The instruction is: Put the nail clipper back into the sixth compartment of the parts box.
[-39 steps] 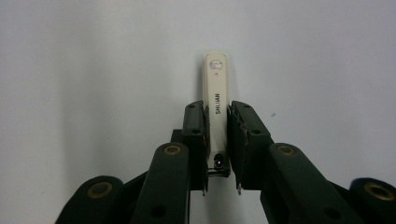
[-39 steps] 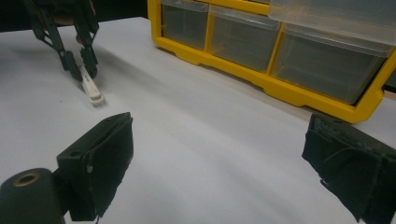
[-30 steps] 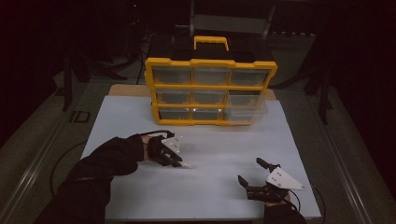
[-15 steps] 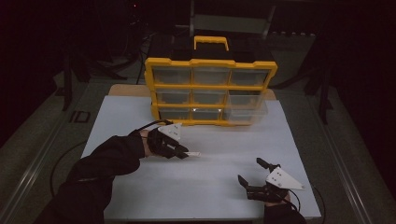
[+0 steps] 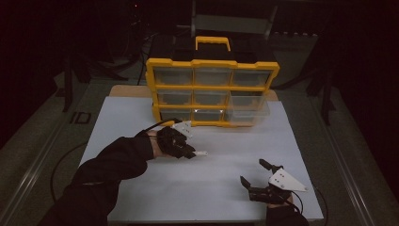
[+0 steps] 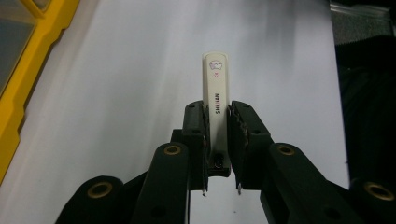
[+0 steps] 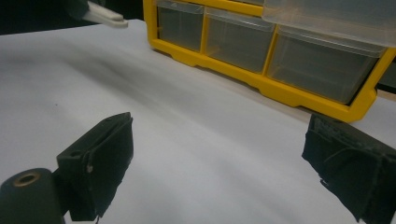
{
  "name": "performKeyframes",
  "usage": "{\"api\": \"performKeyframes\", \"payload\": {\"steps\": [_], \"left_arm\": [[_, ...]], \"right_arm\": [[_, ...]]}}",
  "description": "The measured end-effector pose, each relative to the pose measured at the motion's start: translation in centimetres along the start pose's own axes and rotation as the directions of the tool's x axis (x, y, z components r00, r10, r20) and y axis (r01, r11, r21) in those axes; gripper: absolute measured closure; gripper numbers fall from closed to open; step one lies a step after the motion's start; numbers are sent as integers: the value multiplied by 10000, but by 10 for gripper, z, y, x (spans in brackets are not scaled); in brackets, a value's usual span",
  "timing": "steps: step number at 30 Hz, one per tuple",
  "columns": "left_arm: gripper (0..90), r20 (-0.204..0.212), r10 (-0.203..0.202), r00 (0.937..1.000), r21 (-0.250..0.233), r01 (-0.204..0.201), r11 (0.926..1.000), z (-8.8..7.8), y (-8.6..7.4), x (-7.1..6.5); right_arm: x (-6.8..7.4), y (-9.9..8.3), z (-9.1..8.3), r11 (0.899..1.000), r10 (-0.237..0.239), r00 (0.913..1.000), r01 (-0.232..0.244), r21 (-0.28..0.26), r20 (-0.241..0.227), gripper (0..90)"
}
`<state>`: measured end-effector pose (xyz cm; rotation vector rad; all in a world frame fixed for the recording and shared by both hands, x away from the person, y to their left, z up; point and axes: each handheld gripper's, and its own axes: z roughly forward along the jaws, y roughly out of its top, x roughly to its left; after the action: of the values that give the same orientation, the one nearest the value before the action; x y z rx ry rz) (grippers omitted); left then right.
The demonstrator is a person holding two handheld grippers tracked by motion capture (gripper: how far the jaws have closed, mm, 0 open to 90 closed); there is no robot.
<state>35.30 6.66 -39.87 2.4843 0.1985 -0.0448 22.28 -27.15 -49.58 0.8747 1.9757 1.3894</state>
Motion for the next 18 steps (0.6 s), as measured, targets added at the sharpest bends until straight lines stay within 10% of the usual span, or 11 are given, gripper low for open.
{"api": "performKeyframes", "payload": {"steps": [18], "left_arm": [[781,-220,609,9979,-523,-620,9967,-33,65,3]], "right_arm": [[0,0,0,10000,-19,10000,19,0,41,85]]}}
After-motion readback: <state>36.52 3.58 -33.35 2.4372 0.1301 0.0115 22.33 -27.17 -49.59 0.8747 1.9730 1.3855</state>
